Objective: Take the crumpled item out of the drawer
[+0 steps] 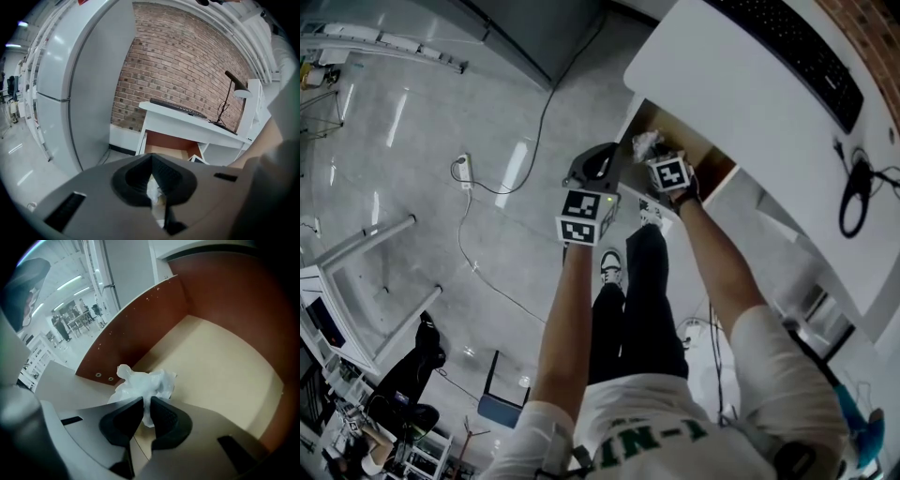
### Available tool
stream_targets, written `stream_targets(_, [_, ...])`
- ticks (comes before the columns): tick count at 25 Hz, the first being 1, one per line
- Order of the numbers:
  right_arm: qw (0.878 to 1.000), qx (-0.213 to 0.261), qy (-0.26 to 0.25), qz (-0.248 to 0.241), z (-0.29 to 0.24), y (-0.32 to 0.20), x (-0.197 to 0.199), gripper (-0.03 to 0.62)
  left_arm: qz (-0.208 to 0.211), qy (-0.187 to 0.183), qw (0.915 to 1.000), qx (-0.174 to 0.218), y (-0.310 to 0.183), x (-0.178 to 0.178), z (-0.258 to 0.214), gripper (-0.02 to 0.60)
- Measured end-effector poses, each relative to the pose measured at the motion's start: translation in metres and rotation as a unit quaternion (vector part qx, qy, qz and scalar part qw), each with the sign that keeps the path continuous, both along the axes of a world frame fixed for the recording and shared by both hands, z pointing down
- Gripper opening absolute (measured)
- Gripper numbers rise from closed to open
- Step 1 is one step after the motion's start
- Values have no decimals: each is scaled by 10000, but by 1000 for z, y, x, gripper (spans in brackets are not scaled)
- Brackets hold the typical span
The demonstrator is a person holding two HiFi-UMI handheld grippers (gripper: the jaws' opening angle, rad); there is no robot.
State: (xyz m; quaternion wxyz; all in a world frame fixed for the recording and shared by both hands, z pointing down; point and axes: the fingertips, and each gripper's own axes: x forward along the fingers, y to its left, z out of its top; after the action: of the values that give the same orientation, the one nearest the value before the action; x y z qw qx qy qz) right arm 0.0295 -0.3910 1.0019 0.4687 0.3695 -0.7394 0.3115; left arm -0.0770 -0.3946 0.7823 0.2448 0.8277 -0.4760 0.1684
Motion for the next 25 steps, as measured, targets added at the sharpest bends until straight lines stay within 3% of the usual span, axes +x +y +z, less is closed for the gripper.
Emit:
stream_targets(4, [10000,46,-6,84,-6,2,5,17,20,-32,10000,66,1,1,-4,-5])
stream_targets(12, [9982,379,-249,404,-63,7,-1,12,151,-260,9995,86,21,-17,-24,-5])
stream_targets(19, [9932,981,-407,485,-157,26,14,12,68,-287,9995,99,36,-9,-69,-5])
stream_targets(25, [9735,1964,-566,1025,-277,27,33,12,173,-260,9981,538,34,0,-146,-5])
